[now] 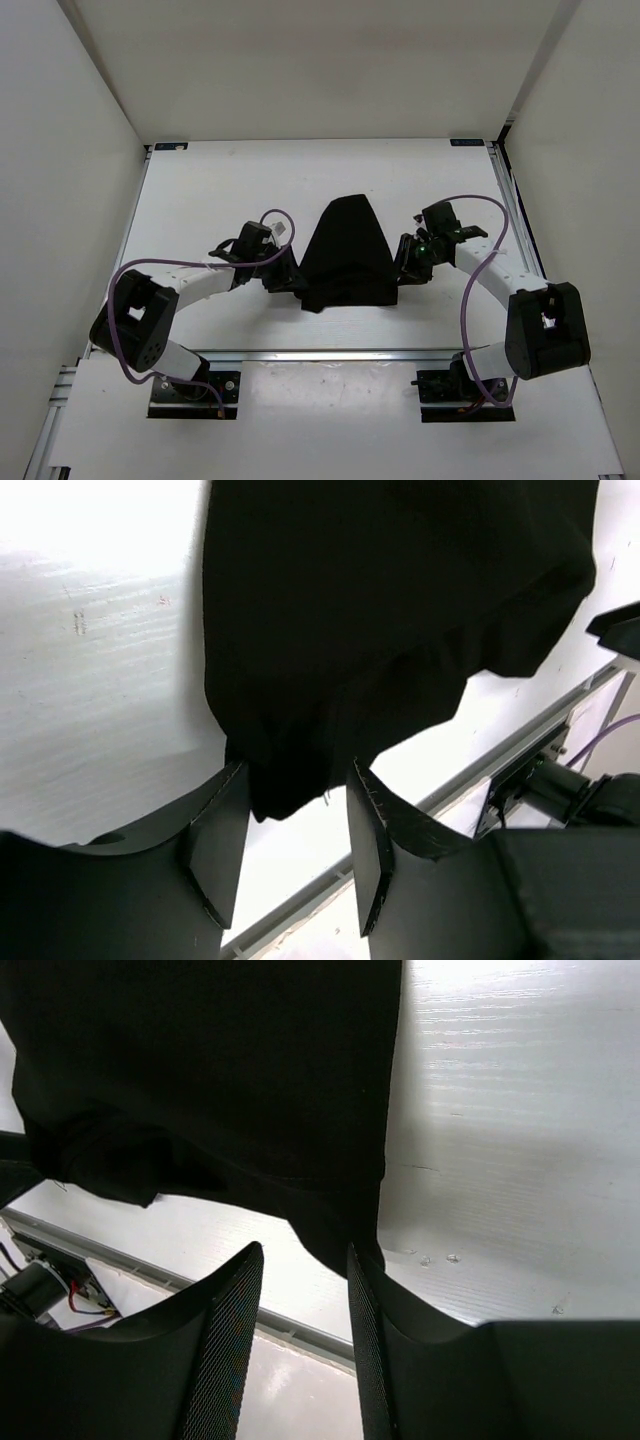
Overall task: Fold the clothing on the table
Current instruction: Flatten the skirt out
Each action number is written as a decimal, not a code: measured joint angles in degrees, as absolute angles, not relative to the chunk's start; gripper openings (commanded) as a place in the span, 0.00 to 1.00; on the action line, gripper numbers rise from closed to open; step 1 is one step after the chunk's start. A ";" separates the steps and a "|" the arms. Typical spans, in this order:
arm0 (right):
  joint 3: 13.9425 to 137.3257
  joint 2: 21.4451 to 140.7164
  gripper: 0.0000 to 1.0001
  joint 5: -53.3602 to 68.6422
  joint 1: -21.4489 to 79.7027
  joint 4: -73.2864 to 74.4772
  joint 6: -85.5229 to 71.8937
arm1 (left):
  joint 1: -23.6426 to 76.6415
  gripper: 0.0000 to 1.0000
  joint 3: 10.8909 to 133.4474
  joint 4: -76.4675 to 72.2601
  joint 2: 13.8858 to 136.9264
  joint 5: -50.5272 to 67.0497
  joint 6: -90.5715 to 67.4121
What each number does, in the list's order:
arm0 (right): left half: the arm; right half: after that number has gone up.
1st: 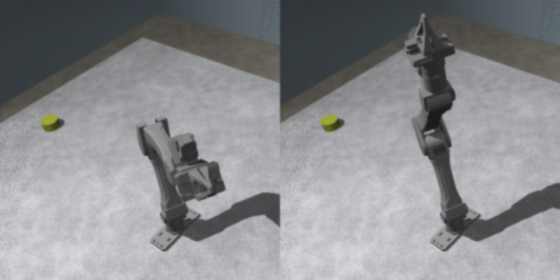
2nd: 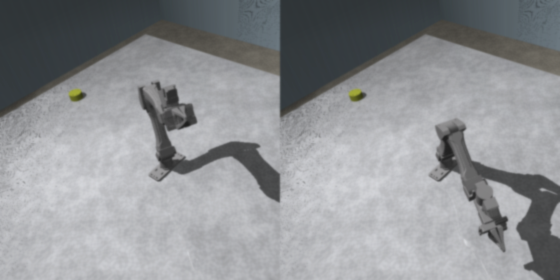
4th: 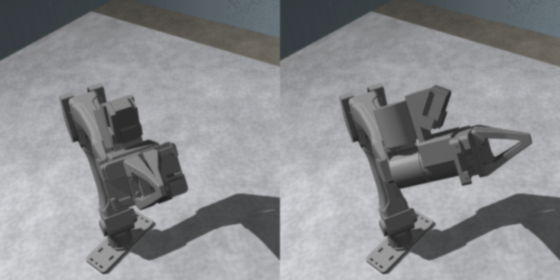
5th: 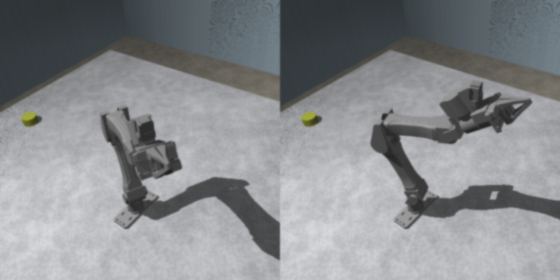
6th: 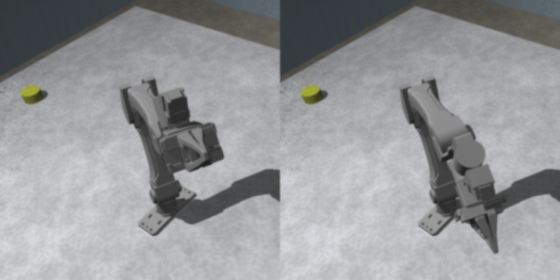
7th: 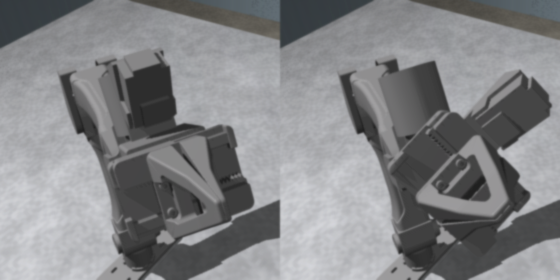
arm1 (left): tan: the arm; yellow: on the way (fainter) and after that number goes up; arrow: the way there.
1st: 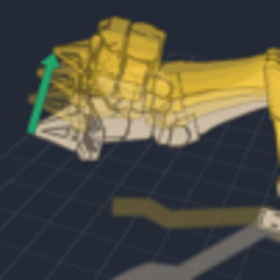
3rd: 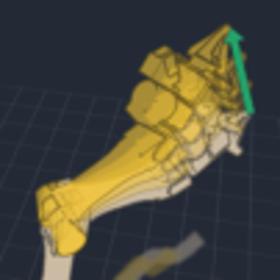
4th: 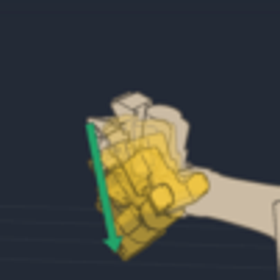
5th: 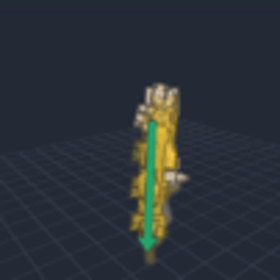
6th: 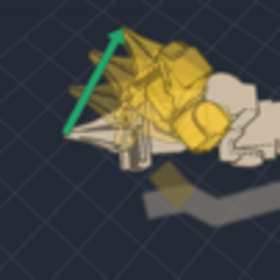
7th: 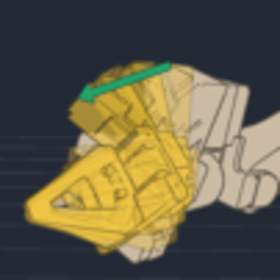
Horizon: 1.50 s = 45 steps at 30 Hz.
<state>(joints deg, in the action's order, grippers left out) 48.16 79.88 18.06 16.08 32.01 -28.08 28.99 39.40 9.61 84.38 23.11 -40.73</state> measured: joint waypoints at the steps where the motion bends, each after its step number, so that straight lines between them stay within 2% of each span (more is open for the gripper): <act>1: 48.16 79.88 0.44 18.06 15.97 32.03 -28.08 | 28.99 0.52 39.40 9.50 84.38 23.05 -40.95; 4: 48.16 79.88 0.44 18.00 15.70 32.73 -27.86 | 29.10 0.39 39.40 8.91 84.95 22.39 -41.45; 6: 48.16 79.88 0.44 17.98 15.46 33.30 -27.62 | 29.65 0.25 39.40 8.14 86.11 21.52 -41.78; 8: 48.21 79.88 0.44 17.89 15.20 33.89 -27.14 | 30.37 0.04 39.44 7.44 87.94 20.51 -41.67; 9: 48.23 79.85 0.43 17.80 15.07 34.17 -26.87 | 30.74 0.00 39.59 7.27 89.27 20.01 -41.34; 13: 48.23 78.54 0.43 16.49 14.44 35.75 -26.46 | 31.73 0.00 45.45 7.16 95.94 20.36 -41.50; 18: 48.23 75.20 0.43 15.29 12.51 36.36 -26.41 | 32.84 0.00 63.00 6.76 107.83 20.43 -42.28; 22: 48.23 74.48 0.43 14.20 12.16 36.36 -26.44 | 32.01 0.01 71.90 5.06 109.89 20.34 -42.24; 24: 48.23 74.48 0.45 12.73 12.73 36.36 -26.48 | 30.33 0.02 70.63 3.22 108.22 20.49 -42.50; 28: 48.84 74.63 0.46 5.91 13.89 37.21 -26.57 | 24.69 0.01 60.42 0.47 103.07 20.93 -44.31; 32: 50.78 77.01 0.47 3.11 9.80 36.12 -26.50 | 22.48 0.01 54.39 0.86 102.06 20.58 -44.62; 36: 50.87 81.25 0.47 5.78 5.87 31.31 -26.72 | 24.03 0.00 52.80 1.48 101.80 20.64 -44.42; 44: 50.92 90.87 0.46 17.10 6.87 19.84 -28.38 | 24.36 0.00 52.16 2.59 100.03 20.69 -43.51; 45: 50.92 91.88 0.42 17.96 7.01 19.14 -28.49 | 24.25 0.00 51.94 2.72 99.88 20.69 -43.44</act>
